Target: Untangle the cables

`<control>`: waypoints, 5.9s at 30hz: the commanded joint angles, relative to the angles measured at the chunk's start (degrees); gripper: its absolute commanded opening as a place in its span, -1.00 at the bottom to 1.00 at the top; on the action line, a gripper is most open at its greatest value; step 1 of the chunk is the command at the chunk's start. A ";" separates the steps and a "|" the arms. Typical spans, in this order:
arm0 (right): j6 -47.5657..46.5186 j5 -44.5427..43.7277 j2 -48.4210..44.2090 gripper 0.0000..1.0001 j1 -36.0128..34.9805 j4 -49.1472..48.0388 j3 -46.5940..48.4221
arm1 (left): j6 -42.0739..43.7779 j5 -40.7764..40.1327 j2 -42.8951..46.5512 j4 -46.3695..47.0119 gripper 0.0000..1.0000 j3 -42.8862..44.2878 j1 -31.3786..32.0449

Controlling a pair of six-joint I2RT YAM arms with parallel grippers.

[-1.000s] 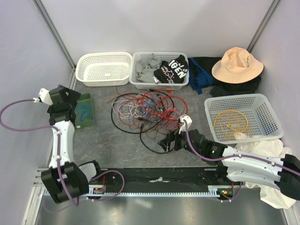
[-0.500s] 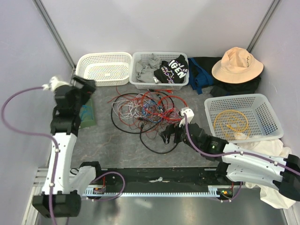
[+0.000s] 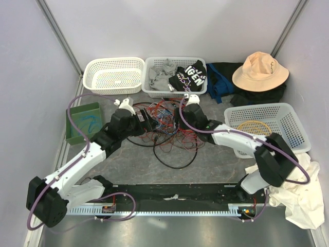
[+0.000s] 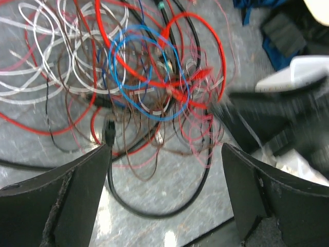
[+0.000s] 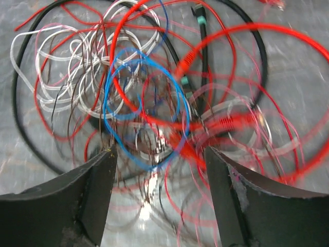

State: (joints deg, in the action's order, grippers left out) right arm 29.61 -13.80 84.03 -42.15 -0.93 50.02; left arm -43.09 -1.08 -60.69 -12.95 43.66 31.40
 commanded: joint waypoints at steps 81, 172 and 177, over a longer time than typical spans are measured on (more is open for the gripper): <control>-2.89 5.81 -18.81 -1.00 -8.65 25.63 38.66 | 27.80 3.54 -10.42 90.82 0.73 -21.33 15.27; 2.12 3.26 -27.00 0.54 -8.56 5.15 -10.03 | 1.08 -0.49 6.36 -11.05 0.99 13.48 -33.10; 1.77 -1.21 -21.37 0.54 -8.39 4.18 -10.73 | -0.33 -2.79 10.59 -7.88 0.99 4.60 -12.70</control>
State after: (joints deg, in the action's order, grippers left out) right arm 32.14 -10.17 59.55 -50.74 5.65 40.05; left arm -40.34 -4.43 -51.20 -23.05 53.52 10.00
